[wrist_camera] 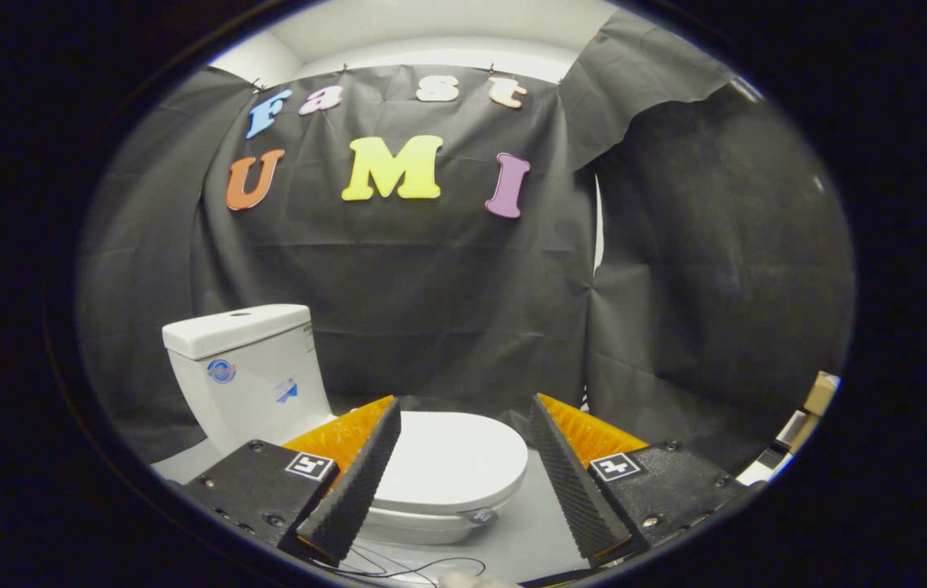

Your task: Open the toilet lid.

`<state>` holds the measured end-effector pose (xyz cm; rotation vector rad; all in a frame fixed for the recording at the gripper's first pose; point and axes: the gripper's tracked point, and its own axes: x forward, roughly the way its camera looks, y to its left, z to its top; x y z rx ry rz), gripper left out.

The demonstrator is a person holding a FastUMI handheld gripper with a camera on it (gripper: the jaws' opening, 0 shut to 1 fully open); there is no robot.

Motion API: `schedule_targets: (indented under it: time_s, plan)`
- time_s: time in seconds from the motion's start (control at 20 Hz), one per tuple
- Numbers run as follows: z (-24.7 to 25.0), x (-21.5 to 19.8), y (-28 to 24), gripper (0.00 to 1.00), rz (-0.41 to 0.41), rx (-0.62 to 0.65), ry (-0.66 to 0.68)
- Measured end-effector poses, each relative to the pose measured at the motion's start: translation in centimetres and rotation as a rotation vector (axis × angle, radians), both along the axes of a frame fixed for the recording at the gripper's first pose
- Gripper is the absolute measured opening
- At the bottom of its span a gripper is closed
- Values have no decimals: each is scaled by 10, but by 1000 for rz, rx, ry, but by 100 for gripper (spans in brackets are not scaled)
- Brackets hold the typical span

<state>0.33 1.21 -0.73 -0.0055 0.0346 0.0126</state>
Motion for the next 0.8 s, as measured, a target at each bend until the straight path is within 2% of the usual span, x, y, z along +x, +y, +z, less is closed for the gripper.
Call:
schedule_targets:
  time_s: [0.3, 0.6, 0.8]
  plan:
    - [1, 27, -7, 99, 18, 51, 2]
    - [-20, 59, -30, 99, 52, 223, 45]
    - [-54, 78, -41, 100, 78, 363, 111]
